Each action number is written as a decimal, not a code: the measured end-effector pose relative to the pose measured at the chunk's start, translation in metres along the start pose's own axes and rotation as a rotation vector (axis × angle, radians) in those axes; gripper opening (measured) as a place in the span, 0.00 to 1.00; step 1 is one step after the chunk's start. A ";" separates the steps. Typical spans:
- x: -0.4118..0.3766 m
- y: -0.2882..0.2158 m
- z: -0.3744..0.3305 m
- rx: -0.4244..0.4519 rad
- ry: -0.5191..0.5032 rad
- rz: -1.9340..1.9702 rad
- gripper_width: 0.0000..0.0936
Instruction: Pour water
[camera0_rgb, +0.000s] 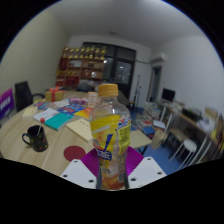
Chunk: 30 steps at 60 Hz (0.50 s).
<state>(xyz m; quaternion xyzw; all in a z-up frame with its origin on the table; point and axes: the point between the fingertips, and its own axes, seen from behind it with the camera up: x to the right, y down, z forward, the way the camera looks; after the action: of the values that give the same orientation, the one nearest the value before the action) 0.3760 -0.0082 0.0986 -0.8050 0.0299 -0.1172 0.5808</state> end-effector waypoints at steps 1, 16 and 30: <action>-0.005 -0.009 -0.001 -0.002 -0.009 -0.042 0.31; -0.084 -0.129 -0.003 0.024 0.020 -0.870 0.30; -0.156 -0.106 0.041 -0.096 0.145 -1.726 0.31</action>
<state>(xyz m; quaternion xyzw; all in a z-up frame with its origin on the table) 0.2246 0.0932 0.1623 -0.5606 -0.5494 -0.5665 0.2508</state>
